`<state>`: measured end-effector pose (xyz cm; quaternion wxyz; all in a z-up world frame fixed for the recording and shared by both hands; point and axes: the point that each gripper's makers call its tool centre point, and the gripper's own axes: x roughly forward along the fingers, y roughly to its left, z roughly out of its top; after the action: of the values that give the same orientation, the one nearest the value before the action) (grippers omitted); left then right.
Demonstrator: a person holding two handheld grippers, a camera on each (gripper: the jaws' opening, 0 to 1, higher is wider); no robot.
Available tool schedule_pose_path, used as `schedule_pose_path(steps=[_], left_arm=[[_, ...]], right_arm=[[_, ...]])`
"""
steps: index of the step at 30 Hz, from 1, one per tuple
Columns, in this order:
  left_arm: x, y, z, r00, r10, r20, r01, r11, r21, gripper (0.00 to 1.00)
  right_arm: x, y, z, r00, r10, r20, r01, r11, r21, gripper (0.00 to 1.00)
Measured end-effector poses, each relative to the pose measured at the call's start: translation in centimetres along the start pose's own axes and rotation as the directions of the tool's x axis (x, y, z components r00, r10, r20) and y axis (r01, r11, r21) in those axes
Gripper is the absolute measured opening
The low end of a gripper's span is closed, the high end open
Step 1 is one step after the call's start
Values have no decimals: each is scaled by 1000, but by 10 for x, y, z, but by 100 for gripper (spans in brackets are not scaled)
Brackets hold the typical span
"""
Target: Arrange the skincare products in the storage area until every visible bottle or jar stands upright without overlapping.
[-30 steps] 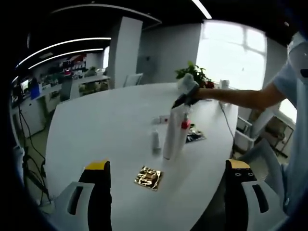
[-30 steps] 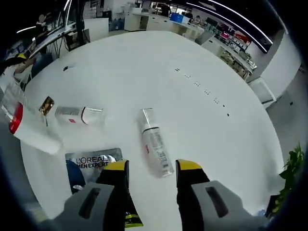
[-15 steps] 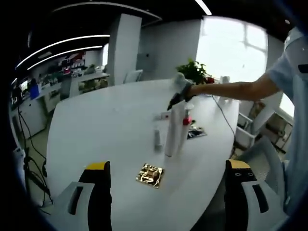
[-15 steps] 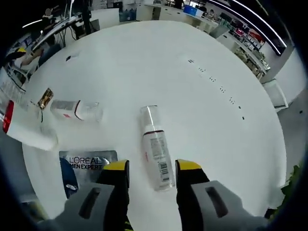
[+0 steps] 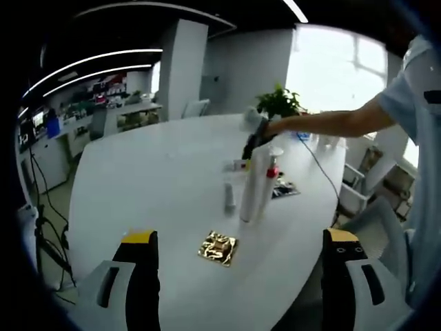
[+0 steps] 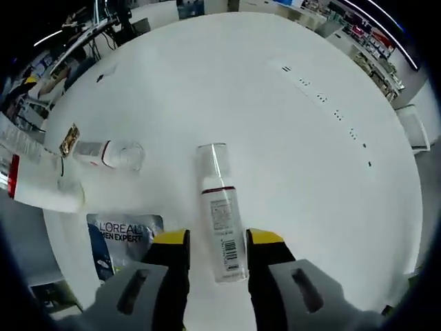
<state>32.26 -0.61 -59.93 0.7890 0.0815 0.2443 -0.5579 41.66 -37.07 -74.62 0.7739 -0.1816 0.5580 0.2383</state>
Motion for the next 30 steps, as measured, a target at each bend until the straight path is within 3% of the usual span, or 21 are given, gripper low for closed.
schedule_pose_path(steps=[9, 17, 25, 30], left_arm=[[4, 0, -3, 1000, -11, -6, 11, 1000, -13, 97], [6, -2, -6, 1000, -18, -10, 18, 1000, -17, 97], [8, -8, -6, 999, -34, -13, 33, 999, -11, 97], [9, -14, -3, 999, -47, -10, 47, 999, -2, 97]], right_arm=[[2, 0, -3, 999, 32, -14, -31, 999, 22, 28], [5, -5, -3, 999, 3, -45, -3, 1000, -8, 24], [4, 1, -4, 999, -39, -16, 38, 999, -26, 21], [3, 5, -3, 997, -76, -20, 74, 994, -80, 20]])
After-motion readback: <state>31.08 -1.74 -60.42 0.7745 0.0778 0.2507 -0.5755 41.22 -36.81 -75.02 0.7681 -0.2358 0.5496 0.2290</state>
